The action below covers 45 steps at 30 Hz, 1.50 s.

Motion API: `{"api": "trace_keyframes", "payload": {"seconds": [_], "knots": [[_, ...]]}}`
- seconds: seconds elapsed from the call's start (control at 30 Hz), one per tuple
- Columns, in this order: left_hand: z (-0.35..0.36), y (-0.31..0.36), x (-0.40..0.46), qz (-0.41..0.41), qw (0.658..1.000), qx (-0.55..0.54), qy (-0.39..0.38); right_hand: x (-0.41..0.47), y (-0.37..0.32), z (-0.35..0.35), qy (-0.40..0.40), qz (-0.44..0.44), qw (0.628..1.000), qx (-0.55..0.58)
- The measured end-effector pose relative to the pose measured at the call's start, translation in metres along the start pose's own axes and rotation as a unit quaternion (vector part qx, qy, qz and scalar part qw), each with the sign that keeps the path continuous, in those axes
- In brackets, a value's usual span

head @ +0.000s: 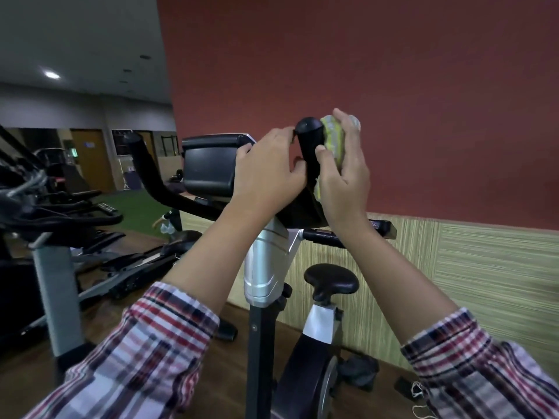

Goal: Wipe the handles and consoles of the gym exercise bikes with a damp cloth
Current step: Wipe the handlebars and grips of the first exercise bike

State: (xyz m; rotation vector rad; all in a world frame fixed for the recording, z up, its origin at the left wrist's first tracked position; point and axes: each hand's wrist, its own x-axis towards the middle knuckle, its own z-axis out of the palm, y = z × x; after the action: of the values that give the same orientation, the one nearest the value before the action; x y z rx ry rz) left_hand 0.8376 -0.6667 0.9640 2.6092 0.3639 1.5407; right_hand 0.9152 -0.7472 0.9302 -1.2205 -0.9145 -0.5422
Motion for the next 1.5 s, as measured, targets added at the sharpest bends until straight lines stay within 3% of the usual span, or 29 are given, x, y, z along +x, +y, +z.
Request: {"api": "trace_keyframes", "payload": {"seconds": [0.33, 0.67, 1.3, 1.5], "knots": [[0.000, -0.009, 0.008, 0.119, 0.980, -0.131, 0.090, 0.006, -0.003, 0.010, 0.040, -0.035, 0.997, -0.061], [0.008, -0.018, 0.011, 0.147, 0.962, -0.213, 0.092, -0.006, 0.011, -0.011, -0.039, -0.052, 0.998, -0.023], [0.012, -0.024, 0.014, 0.164, 0.948, -0.249, 0.113, 0.007, 0.021, 0.009, 0.083, -0.167, 0.977, -0.108], [0.012, -0.025, 0.014, 0.165, 0.949, -0.246, 0.109, 0.005, 0.026, -0.005, -0.041, -0.159, 0.981, -0.107]]}}
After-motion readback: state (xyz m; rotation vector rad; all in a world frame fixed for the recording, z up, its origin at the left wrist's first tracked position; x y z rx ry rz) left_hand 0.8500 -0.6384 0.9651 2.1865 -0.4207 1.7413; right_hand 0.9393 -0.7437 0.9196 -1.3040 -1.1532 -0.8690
